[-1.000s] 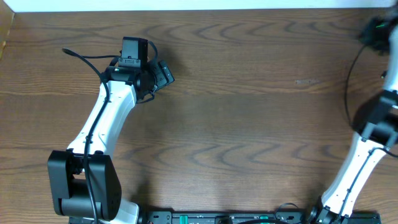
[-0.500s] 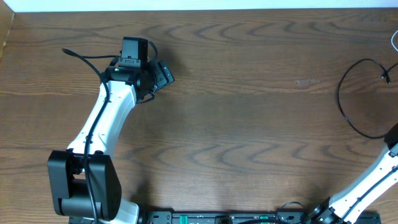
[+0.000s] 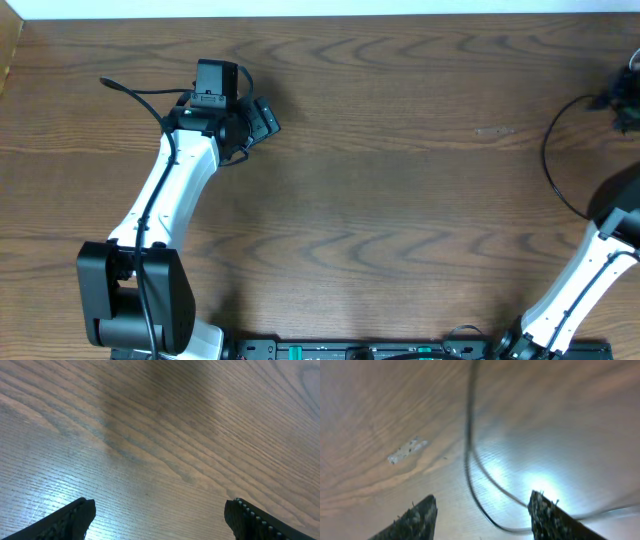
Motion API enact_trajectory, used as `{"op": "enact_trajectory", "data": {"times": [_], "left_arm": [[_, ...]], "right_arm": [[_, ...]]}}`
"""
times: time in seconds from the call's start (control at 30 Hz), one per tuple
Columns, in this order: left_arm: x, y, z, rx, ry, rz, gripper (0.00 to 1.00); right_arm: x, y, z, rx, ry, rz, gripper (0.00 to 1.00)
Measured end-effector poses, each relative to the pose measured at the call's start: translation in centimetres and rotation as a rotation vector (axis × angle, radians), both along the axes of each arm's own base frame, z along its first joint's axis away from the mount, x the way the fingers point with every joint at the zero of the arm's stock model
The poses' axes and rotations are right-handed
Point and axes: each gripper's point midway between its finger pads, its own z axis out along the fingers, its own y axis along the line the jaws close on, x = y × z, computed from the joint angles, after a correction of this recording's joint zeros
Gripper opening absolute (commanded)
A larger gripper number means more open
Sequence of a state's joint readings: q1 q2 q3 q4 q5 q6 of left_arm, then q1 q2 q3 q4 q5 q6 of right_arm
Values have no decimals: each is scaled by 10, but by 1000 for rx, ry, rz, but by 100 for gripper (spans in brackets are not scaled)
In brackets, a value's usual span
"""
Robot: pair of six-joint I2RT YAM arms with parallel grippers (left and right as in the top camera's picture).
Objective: Untangle cables
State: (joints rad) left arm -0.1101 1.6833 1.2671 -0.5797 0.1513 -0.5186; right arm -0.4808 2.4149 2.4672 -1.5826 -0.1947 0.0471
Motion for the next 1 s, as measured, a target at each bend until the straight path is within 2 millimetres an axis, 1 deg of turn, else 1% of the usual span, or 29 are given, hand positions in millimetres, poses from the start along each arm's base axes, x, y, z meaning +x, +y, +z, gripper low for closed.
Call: {"op": "enact_trajectory", "data": {"times": [0.1, 0.23, 0.33, 0.43, 0.63, 0.73, 0.9, 0.93, 1.0], "left_arm": [[0, 0, 0, 0, 0, 0, 88], [0, 0, 0, 0, -1, 0, 88], [0, 0, 0, 0, 0, 0, 88], [0, 0, 0, 0, 0, 0, 88], [0, 0, 0, 0, 0, 0, 88], [0, 0, 0, 0, 0, 0, 88], [0, 0, 0, 0, 0, 0, 88], [0, 0, 0, 0, 0, 0, 88], [0, 0, 0, 0, 0, 0, 88]], "right_arm": [[5, 31, -31, 41, 40, 86, 58], [5, 62, -67, 65, 86, 163, 59], [1, 73, -85, 50, 121, 191, 58], [-8, 74, -96, 17, 171, 193, 58], [-11, 66, -99, -22, 190, 178, 58], [-10, 65, -99, -28, 191, 171, 51], [-13, 65, -101, -29, 203, 158, 50], [-15, 65, -104, -27, 211, 152, 48], [-22, 68, -114, -18, 232, 145, 40]]}}
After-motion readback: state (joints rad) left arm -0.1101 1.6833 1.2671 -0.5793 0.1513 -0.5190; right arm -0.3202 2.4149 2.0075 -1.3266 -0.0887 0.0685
